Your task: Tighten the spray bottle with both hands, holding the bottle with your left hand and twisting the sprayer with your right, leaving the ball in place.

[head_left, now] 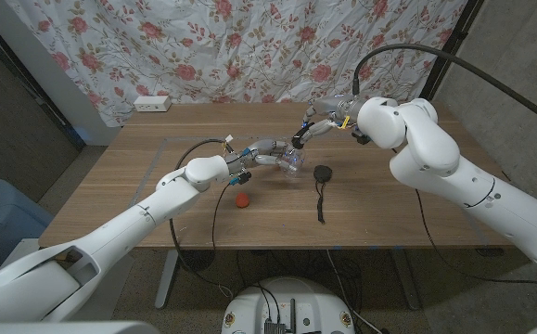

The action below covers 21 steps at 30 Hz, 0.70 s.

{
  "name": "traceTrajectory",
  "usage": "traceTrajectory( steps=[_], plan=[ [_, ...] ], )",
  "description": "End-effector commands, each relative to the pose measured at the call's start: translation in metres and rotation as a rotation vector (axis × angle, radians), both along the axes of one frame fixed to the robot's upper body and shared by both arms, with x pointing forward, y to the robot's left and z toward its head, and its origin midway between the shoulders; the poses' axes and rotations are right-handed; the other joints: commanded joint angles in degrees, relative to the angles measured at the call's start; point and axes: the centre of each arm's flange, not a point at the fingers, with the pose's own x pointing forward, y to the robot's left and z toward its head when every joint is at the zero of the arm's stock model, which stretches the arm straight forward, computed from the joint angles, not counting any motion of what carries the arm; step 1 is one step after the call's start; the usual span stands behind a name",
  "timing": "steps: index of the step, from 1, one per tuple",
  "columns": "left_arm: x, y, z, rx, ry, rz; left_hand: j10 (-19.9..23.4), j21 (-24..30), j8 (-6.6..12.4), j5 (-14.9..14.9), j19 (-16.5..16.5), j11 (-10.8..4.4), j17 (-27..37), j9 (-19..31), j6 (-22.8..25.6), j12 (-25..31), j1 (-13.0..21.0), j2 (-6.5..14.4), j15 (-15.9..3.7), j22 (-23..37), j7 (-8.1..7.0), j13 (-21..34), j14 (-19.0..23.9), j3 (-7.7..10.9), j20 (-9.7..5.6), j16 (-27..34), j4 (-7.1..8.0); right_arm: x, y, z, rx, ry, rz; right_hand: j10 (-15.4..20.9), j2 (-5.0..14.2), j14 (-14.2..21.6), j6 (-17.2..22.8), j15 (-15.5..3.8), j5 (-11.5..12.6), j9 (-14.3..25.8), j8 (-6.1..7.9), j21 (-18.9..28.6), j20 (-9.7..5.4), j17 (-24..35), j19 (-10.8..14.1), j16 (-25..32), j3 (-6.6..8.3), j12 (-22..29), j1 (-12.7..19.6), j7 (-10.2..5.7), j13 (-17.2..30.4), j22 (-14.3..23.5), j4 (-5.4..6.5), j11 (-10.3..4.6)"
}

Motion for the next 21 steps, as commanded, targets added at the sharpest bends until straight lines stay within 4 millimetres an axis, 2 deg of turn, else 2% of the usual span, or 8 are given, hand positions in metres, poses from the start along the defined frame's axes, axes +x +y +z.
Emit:
traceTrajectory(
  steps=[1,12,21],
  plan=[
    [0.0006,-0.0015,0.0023,0.009,-0.005,-0.011,2.67,-0.16,14.01,0.23,0.39,-2.38,0.3,0.1,0.92,0.18,-3.51,7.53,-7.47,0.14,-0.25,0.14,0.6,0.16,-3.37,-0.26,0.36,0.0007,0.0015,-0.0025,0.018,-0.041,-0.001,1.37,0.13,0.95,2.18,-0.1,-0.01,0.47,1.31,0.44,-0.54,0.14,0.88,0.47,-0.17,0.66,0.3,0.14,0.16,0.19,0.19,-0.28],
    [0.0007,-0.0001,0.0022,0.01,-0.003,-0.009,2.36,-0.17,14.0,0.25,0.36,-2.63,0.22,0.05,0.58,-0.05,-4.04,7.7,-7.53,0.14,-0.63,0.21,0.4,0.24,-3.28,-0.6,0.65,0.0029,0.0053,-0.0047,0.045,-0.075,-0.012,5.15,0.04,3.4,7.96,-1.34,-0.01,0.53,4.33,0.42,-1.13,0.1,2.55,1.35,-0.59,1.28,0.02,0.89,0.16,0.19,0.32,-1.16],
    [0.0006,0.0004,0.0015,0.006,-0.004,-0.01,2.17,-0.18,14.03,0.26,0.34,-2.79,0.13,0.01,0.36,-0.26,-4.59,7.81,-7.42,0.14,-0.78,0.25,0.42,0.31,-3.25,-0.84,0.86,0.0037,0.0076,-0.0069,0.057,-0.098,-0.033,8.44,0.05,5.09,12.69,-2.32,0.07,0.33,6.55,0.38,-1.7,0.12,3.73,1.93,-0.99,1.77,-0.77,1.56,0.16,0.2,0.59,-1.23]
  ],
)
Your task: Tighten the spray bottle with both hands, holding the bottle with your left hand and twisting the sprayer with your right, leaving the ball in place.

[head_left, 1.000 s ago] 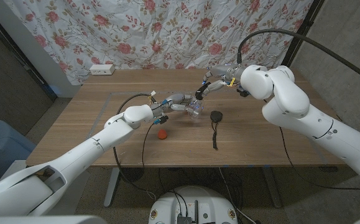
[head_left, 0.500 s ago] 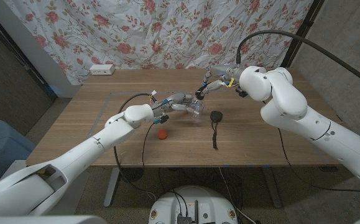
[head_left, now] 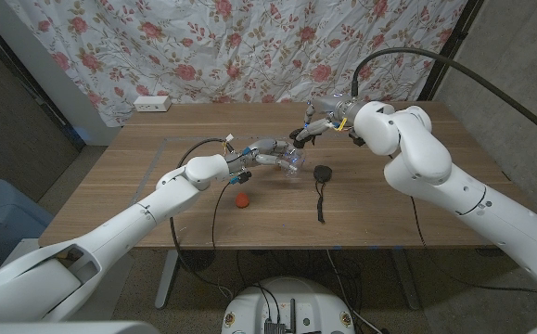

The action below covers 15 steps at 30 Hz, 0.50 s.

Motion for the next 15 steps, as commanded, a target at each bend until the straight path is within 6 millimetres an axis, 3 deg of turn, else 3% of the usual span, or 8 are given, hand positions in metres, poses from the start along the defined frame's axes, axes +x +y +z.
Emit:
traceTrajectory(
  steps=[1,15],
  plan=[
    [-0.0002,0.0008,-0.0005,-0.002,-0.001,-0.001,2.52,-0.18,14.01,0.28,0.33,-2.57,0.11,0.22,0.4,0.13,-4.63,7.79,-7.43,0.14,-0.7,0.14,0.45,0.53,-3.26,-0.13,0.59,0.0011,0.003,-0.0034,0.02,-0.036,-0.026,2.11,0.1,0.97,2.89,-0.12,0.07,-0.07,1.39,0.33,-0.32,0.13,1.19,0.57,-0.41,0.51,-0.93,0.12,0.15,0.2,0.01,-0.27],
    [-0.0005,0.0021,-0.0025,-0.003,0.002,0.0,2.37,-0.19,14.15,0.3,0.3,-2.41,0.15,0.15,0.31,-0.15,-4.98,7.94,-7.41,0.14,-0.81,0.2,0.36,0.62,-3.23,-0.33,0.56,0.0006,0.006,-0.0093,0.001,-0.084,-0.08,8.22,0.28,4.82,11.94,-2.41,0.12,-0.84,5.39,0.43,-1.53,0.13,3.78,1.9,-1.01,1.17,-1.95,0.23,0.12,0.22,0.08,-1.92]
  ],
)
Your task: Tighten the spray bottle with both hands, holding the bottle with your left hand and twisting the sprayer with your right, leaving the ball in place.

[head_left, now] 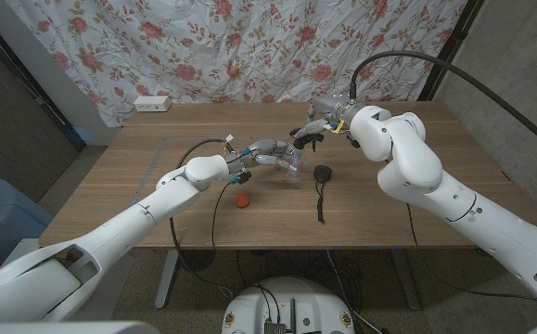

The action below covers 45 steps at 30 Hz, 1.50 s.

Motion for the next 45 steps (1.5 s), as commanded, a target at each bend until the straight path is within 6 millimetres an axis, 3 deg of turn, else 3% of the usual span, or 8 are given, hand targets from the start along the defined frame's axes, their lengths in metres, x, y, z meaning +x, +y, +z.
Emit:
traceTrajectory(
  steps=[1,16,30,45],
  plan=[
    [0.0,0.001,-0.001,-0.004,0.0,0.001,2.27,-0.2,14.14,0.45,0.28,-2.54,0.11,0.22,0.24,-0.15,-5.17,7.97,-7.34,0.14,-0.81,0.19,0.34,0.59,-3.22,-0.38,0.64,0.0,0.002,-0.005,-0.014,-0.036,-0.043,1.97,-0.42,1.45,2.48,-0.29,0.14,-0.12,1.14,0.4,-0.13,0.14,1.16,0.61,-0.54,0.4,-0.7,-0.04,0.12,0.07,0.03,-0.27],
    [0.0,0.001,-0.002,-0.005,0.003,0.003,1.97,-0.2,14.19,0.53,0.26,-2.67,-0.09,0.12,-0.08,-0.61,-6.09,8.16,-7.38,0.15,-1.21,0.21,0.33,0.93,-3.17,-0.85,0.76,0.002,0.005,-0.011,-0.02,-0.073,-0.075,9.31,0.02,6.35,14.56,-3.76,0.67,-0.81,6.43,0.54,-2.21,0.27,4.51,2.36,-0.83,0.95,-1.35,-0.31,0.09,0.1,-0.03,-2.19],
    [0.003,-0.001,-0.002,-0.007,0.005,-0.001,2.16,-0.19,14.29,0.6,0.25,-2.68,-0.17,0.03,-0.22,-0.86,-6.62,8.36,-7.33,0.15,-1.31,0.22,0.42,1.26,-3.15,-1.09,0.69,0.004,0.009,-0.012,0.007,-0.109,-0.071,14.22,1.94,9.64,21.84,-6.13,0.8,-1.82,9.07,0.44,-3.88,0.5,6.37,3.73,0.09,1.23,-0.47,-0.16,0.02,0.1,-0.23,-3.67],
    [0.006,-0.002,-0.002,-0.003,0.008,-0.003,1.84,-0.2,14.37,0.67,0.21,-2.46,-0.21,-0.05,-0.43,-1.34,-7.05,8.7,-7.17,0.15,-1.25,0.23,0.36,1.69,-2.97,-1.36,0.6,0.007,0.016,-0.01,0.064,-0.127,-0.046,18.08,3.08,12.1,27.42,-7.31,0.63,-2.75,10.95,0.32,-4.43,0.6,7.32,4.73,0.53,1.41,-0.38,0.62,-0.09,0.11,-0.1,-3.55]
  ],
)
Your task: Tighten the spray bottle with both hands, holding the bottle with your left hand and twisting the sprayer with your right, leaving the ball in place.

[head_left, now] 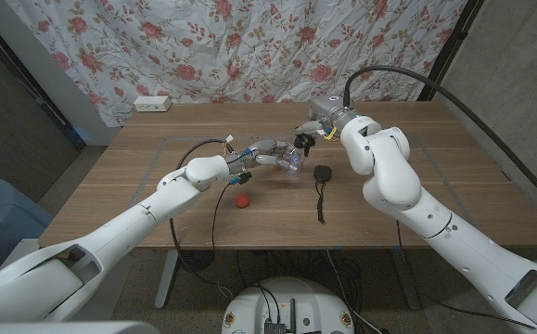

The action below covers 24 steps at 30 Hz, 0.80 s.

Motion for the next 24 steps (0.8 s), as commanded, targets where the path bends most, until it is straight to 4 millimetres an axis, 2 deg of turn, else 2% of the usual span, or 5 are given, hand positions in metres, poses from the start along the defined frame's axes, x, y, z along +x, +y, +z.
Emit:
traceTrajectory(
  steps=[1,9,16,18,24],
  plan=[
    [0.0027,-0.0019,-0.0006,0.003,0.004,-0.005,2.11,-0.2,14.36,0.38,0.2,-2.2,-0.04,0.15,0.22,-0.23,-6.55,8.22,-7.14,0.15,-0.52,0.29,0.34,1.49,-2.95,-0.13,0.71,0.003,0.0056,0.0009,0.054,-0.016,0.02,1.31,0.85,0.79,1.37,-0.85,0.12,-0.03,0.64,0.32,-0.18,0.32,0.45,0.37,0.74,0.37,0.29,0.32,0.02,0.13,0.12,0.1],
    [0.0048,-0.0026,-0.0004,0.003,0.005,-0.007,1.99,-0.22,14.38,0.39,0.14,-2.05,0.02,0.12,0.09,-0.44,-6.71,8.45,-6.98,0.16,-0.41,0.3,0.2,1.66,-2.85,-0.21,0.68,0.0048,0.0068,0.0027,0.098,-0.009,0.038,2.09,1.61,1.37,2.93,-0.94,0.18,-1.0,0.94,0.21,-0.24,0.11,0.56,0.49,1.79,0.11,2.29,1.16,-0.03,0.13,-0.85,0.16],
    [0.0067,-0.0031,0.0,0.004,0.007,-0.013,2.35,-0.21,14.48,0.38,0.14,-1.98,0.09,0.11,0.12,-0.45,-6.59,8.5,-6.96,0.16,-0.23,0.32,0.18,1.75,-2.84,-0.18,0.44,0.0065,0.0073,0.0038,0.098,-0.006,0.036,2.32,1.76,1.56,2.42,-0.84,0.29,-0.8,1.05,0.18,-0.15,0.07,0.65,0.55,2.06,-0.1,2.76,1.2,-0.05,0.13,-0.94,0.19],
    [0.0071,-0.0033,0.0006,0.005,0.005,-0.014,2.34,-0.21,14.45,0.38,0.12,-1.85,0.12,0.1,0.0,-0.49,-6.59,8.56,-6.88,0.15,-0.26,0.32,0.13,1.78,-2.81,-0.19,0.42,0.0066,0.0066,0.0041,0.093,-0.008,0.033,2.28,1.02,1.7,1.47,-0.66,0.04,-0.36,1.05,0.14,-0.03,0.05,0.66,0.53,1.55,-0.35,1.72,0.96,-0.04,0.14,-0.52,0.23],
    [0.0077,-0.0027,0.0022,0.008,0.003,-0.016,2.18,-0.21,14.53,0.35,0.13,-1.99,0.17,0.09,0.06,-0.67,-6.72,8.55,-6.88,0.15,-0.2,0.34,0.15,1.78,-2.82,-0.17,0.41,0.0056,0.0024,0.0083,0.079,-0.008,0.022,1.51,-0.58,1.5,-1.36,0.11,-0.63,-0.94,-0.5,-0.01,0.71,0.1,0.4,0.21,-0.03,-1.37,-2.34,1.06,0.03,0.18,0.91,0.62]
  ],
)
